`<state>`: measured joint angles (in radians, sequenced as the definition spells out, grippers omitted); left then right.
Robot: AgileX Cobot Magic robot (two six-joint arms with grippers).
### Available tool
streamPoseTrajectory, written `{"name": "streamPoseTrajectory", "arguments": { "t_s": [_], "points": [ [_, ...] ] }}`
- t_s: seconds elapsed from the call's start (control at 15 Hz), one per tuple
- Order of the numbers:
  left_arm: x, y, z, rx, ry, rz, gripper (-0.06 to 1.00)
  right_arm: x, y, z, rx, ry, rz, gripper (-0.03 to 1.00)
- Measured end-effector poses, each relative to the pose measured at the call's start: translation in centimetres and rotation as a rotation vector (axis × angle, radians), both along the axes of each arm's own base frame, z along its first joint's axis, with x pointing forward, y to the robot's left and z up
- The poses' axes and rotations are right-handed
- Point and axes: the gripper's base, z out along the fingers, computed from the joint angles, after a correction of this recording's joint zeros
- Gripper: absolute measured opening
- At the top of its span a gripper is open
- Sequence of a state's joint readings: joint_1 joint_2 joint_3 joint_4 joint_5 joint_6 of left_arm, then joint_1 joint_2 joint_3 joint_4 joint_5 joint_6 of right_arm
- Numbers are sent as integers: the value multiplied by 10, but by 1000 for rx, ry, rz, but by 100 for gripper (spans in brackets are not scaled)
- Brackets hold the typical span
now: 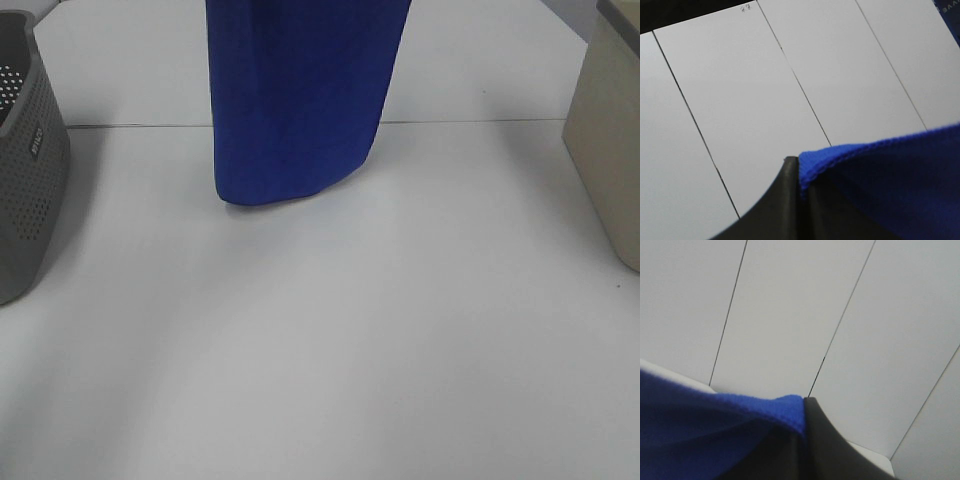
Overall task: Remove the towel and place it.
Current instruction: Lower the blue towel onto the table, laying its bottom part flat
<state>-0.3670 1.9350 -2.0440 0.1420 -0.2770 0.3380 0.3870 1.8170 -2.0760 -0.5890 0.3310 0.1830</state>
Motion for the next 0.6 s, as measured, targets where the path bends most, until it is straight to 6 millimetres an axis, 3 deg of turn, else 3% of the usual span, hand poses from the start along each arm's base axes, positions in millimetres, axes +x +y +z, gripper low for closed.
{"name": "streamPoseTrajectory", "arguments": {
  "t_s": [0.33,0.6],
  "points": [
    [34,1,-30,-43,-30,8,0,34,6,-8,75,-47,11,1],
    [61,2,-32,-82,-111,23,0,58,12,-29,77,-49,31,1]
  ]
}}
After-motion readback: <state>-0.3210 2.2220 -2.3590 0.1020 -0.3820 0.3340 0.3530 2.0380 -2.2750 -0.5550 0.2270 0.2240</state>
